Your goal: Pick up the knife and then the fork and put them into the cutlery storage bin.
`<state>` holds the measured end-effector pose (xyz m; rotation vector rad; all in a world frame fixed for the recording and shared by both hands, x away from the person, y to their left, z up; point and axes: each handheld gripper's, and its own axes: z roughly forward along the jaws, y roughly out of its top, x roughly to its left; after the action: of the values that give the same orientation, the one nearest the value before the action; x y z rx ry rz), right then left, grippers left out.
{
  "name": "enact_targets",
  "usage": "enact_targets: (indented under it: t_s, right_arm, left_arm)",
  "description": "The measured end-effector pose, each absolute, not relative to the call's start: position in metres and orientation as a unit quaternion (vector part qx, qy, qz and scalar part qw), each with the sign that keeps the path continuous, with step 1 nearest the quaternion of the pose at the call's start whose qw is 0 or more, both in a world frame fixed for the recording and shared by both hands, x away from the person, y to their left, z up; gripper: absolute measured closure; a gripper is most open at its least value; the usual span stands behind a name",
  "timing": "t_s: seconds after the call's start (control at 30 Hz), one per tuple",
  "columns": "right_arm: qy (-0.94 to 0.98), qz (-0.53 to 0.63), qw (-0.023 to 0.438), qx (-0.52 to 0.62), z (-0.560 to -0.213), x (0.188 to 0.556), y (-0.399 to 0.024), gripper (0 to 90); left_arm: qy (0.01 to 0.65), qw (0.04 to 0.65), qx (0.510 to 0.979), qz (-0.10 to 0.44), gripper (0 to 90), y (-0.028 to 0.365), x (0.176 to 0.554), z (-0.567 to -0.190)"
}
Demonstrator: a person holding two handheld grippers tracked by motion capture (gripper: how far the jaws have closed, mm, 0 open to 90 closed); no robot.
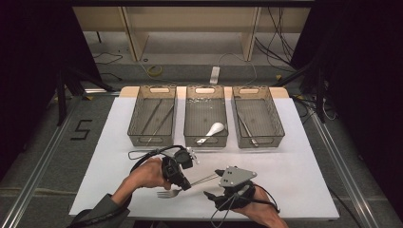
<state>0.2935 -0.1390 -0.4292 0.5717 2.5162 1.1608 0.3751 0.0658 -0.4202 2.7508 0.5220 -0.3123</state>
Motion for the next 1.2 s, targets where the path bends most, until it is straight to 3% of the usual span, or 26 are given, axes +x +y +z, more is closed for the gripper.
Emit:
enact_targets:
  t_s: [0.5,0.8,1.2]
  right_arm:
    - [0.906,0.355,0.185,0.141,-0.444,0.292,-0.116,36.9]
    - [0.917,0.318,0.227,0.084,-0.453,0.286,-0.105,50.2]
    - [0.932,0.282,0.227,0.036,-0.456,0.285,-0.099,70.5]
  left_arm:
    - [0.175,0.153,0.964,-0.13,84.7,0.058,0.369,-0.422]
    - [0.17,0.152,0.964,-0.138,84.7,0.054,0.364,-0.42]
    - [0.156,0.149,0.965,-0.152,84.7,0.05,0.359,-0.421]
